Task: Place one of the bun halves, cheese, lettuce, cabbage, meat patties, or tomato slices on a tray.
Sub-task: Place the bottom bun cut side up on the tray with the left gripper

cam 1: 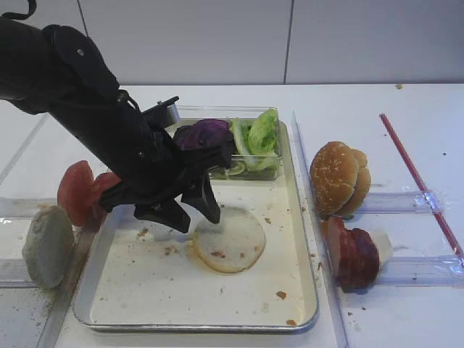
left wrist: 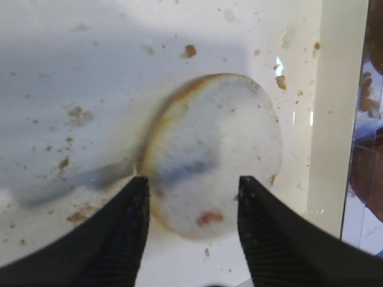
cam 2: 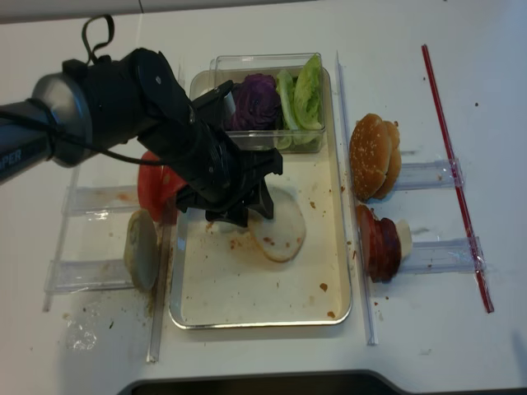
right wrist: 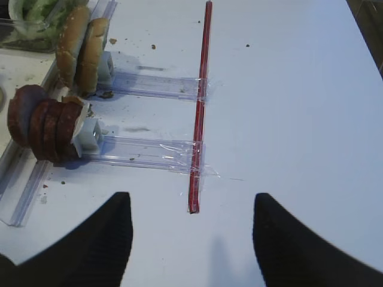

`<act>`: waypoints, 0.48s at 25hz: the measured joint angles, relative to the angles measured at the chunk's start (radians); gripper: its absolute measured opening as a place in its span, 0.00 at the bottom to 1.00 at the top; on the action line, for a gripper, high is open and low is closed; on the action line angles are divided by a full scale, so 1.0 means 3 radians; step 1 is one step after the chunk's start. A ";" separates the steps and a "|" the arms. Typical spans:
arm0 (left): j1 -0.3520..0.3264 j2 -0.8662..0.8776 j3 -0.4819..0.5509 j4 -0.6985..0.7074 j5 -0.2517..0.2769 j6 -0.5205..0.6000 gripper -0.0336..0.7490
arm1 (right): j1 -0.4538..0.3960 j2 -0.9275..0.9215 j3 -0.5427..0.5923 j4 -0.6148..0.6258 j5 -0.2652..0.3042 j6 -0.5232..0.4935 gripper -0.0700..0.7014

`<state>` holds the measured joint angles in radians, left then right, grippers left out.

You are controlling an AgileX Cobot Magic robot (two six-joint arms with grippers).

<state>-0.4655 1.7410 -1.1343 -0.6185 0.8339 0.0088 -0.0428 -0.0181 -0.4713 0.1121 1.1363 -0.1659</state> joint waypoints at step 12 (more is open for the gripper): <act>0.0000 0.0000 -0.0113 0.0253 0.0220 -0.0210 0.48 | 0.0000 0.0000 0.0000 0.0000 0.0000 0.0000 0.71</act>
<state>-0.4655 1.7410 -1.1680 -0.5427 0.9000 -0.0542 -0.0428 -0.0181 -0.4713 0.1121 1.1363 -0.1659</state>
